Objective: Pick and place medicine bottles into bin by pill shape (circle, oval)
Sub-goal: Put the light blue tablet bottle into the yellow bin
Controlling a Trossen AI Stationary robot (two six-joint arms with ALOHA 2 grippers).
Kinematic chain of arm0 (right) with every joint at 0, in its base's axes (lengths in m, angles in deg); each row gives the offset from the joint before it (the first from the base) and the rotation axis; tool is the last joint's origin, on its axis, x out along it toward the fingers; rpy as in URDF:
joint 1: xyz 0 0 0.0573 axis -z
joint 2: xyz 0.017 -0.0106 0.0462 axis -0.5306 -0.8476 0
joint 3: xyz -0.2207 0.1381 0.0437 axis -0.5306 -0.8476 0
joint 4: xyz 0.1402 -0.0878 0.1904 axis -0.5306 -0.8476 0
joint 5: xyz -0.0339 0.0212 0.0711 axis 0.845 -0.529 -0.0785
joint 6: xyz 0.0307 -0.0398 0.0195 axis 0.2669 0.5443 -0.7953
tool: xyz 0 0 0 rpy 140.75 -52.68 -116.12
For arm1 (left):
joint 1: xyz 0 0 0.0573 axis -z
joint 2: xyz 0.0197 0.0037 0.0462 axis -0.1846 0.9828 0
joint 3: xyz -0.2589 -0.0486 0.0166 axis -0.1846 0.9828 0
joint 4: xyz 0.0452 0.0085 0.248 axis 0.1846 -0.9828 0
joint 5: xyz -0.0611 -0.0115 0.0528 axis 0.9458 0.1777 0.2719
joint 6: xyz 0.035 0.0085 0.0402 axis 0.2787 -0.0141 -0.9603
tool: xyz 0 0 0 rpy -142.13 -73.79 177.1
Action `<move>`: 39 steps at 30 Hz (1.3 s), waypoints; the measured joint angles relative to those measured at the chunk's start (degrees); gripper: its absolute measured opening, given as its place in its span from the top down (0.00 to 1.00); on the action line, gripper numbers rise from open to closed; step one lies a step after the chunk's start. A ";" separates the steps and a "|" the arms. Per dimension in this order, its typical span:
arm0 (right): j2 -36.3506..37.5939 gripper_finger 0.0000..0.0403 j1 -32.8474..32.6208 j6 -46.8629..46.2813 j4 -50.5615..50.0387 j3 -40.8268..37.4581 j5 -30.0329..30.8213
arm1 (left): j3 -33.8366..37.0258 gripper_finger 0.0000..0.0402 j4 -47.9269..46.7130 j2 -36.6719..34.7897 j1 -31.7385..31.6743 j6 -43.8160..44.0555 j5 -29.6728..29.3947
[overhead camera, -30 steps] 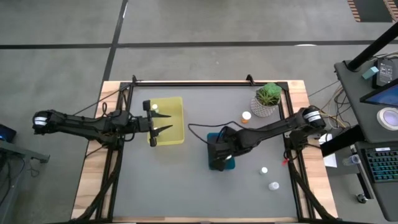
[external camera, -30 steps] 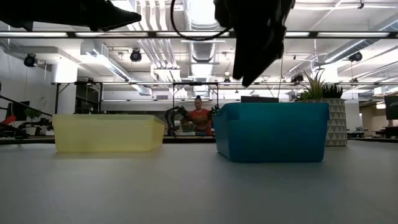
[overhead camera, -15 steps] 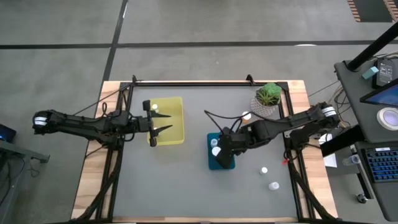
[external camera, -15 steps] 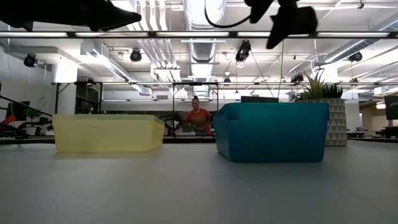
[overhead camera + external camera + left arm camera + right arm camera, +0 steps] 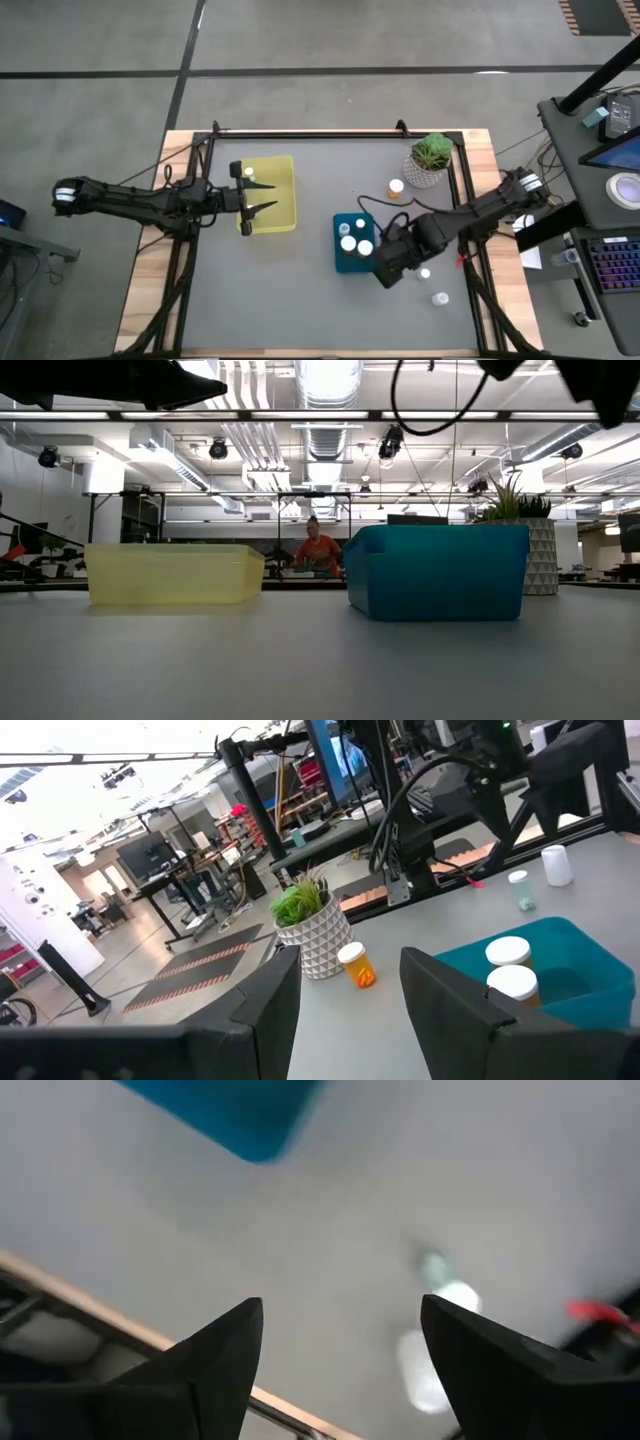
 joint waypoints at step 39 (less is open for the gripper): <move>7.74 0.30 -8.48 -11.40 10.92 -25.95 0.01 | 0.00 0.61 -0.09 0.07 0.00 0.00 0.00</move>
